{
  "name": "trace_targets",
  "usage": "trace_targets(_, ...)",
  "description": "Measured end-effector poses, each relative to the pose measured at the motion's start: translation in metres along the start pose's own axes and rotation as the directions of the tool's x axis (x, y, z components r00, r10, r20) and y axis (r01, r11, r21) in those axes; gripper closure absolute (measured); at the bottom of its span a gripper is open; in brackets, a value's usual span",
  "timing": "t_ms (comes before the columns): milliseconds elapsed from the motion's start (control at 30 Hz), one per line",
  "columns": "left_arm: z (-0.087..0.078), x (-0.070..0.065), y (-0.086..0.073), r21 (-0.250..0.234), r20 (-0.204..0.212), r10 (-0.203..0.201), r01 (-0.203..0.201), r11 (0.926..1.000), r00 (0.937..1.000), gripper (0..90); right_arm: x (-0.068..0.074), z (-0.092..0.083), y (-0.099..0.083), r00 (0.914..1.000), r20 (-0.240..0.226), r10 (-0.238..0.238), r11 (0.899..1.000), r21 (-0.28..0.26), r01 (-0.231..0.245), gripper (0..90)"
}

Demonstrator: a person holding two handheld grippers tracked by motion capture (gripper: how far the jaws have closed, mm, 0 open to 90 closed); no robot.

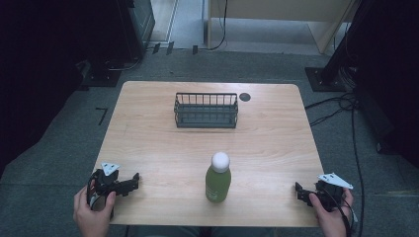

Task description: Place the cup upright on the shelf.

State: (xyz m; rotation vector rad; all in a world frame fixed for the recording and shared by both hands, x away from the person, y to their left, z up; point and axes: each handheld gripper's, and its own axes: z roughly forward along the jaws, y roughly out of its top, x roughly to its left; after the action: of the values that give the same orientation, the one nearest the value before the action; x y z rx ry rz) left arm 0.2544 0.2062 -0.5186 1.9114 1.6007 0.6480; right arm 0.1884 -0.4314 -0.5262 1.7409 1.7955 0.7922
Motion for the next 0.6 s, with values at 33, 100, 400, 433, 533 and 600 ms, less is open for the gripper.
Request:
trace_targets(33, 0.000, 0.000, 0.000, 0.000, 0.000, 0.000, 0.000, 1.0000, 1.0000, 0.0, 0.001, -0.001, 0.000, 1.0000, 0.001, 0.006, 1.000, -0.008, -0.006, 4.4)
trace_targets(100, 0.000, 0.000, 0.000, 0.000, 0.000, 0.000, 0.000, 1.0000, 1.0000, 0.0, 0.003, -0.005, 0.001, 1.0000, -0.008, 0.002, 1.000, -0.025, -0.002, 5.0)
trace_targets(400, 0.000, 0.000, 0.000, 0.000, 0.000, 0.000, 0.000, 1.0000, 1.0000, 0.0, 0.025, -0.014, 0.012, 0.9988, -0.044, -0.023, 0.998, -0.055, 0.020, 4.0)
trace_targets(433, 0.000, 0.000, 0.000, 0.000, 0.000, 0.000, 0.000, 1.0000, 1.0000, 0.0, 0.028, -0.015, 0.013, 0.9985, -0.048, -0.026, 0.998, -0.057, 0.023, 4.0)
trace_targets(533, 0.000, 0.000, 0.000, -0.001, 0.000, -0.001, 0.001, 1.0000, 1.0000, 0.0, 0.038, -0.018, 0.017, 0.9968, -0.073, -0.031, 0.997, -0.071, 0.025, 4.2)
trace_targets(600, 0.000, 0.000, 0.000, 0.000, 0.000, 0.000, 0.000, 1.0000, 1.0000, 0.0, 0.044, -0.020, 0.019, 0.9949, -0.093, -0.039, 0.996, -0.081, 0.031, 4.6)
